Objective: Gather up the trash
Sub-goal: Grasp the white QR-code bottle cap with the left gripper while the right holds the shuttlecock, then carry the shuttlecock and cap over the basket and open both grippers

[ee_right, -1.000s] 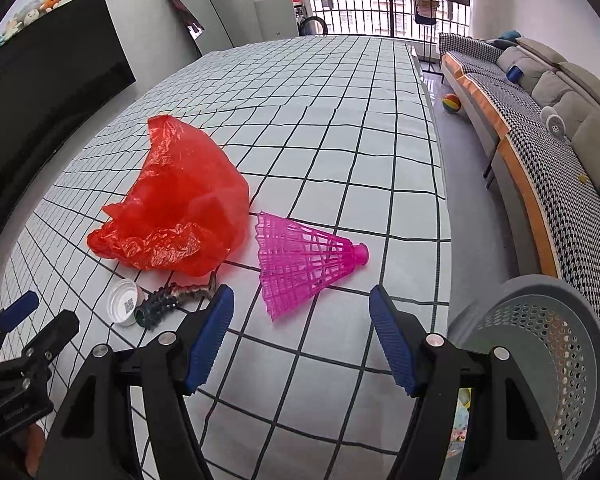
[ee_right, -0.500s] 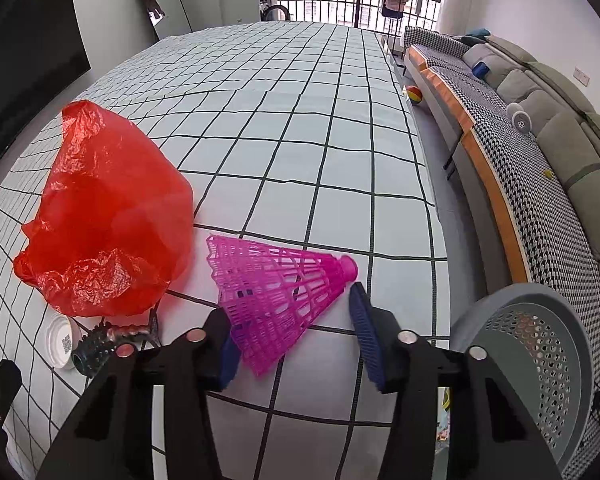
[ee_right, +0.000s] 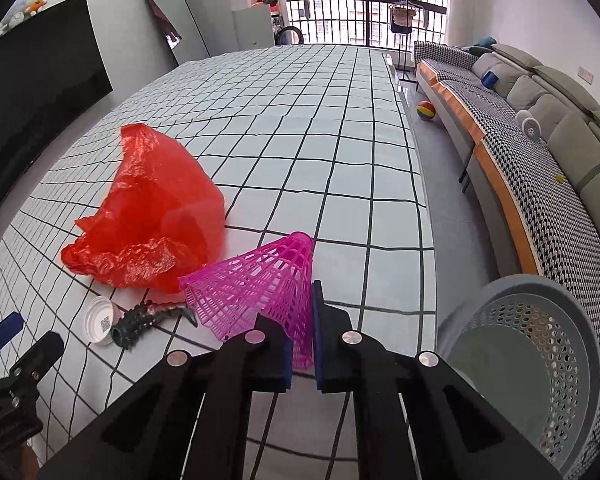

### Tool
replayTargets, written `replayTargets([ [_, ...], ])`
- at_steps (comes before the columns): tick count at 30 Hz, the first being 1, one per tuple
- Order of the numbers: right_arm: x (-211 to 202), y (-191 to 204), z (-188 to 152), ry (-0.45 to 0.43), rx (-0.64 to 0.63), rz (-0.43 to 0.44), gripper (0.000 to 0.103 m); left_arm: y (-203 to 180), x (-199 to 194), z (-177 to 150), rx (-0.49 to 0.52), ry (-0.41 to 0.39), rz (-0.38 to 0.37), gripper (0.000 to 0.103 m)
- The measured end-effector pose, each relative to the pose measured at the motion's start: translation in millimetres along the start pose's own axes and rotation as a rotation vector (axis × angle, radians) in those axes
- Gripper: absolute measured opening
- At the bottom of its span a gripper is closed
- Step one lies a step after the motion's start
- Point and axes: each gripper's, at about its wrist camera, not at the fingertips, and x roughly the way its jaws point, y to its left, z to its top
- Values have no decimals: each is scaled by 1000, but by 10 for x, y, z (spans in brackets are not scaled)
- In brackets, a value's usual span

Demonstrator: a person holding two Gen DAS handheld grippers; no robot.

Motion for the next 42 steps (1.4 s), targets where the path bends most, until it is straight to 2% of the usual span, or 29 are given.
replayTargets([
  [6,-198,-59,-188,3,3,37,8,-14,111,27,-2,32,2,95],
  [14,-370,-169,-319,-12,18,60,8,-182,341,-23,57,105,8,95],
  [21,-427,-278,-331,-23,34,74,8,-309,451,-18,76,121,28,95],
  [29,-420,-307,-319,-19,44,92,8,-380,538,61,73,117,-1,93],
  [32,-430,-307,-326,-21,43,96,8,-408,521,67,71,105,-8,83],
  [39,-444,-326,-347,-19,50,99,8,-369,414,43,90,82,-33,39],
  [42,-442,-313,-365,-13,49,102,8,-292,370,-4,77,84,-26,39],
])
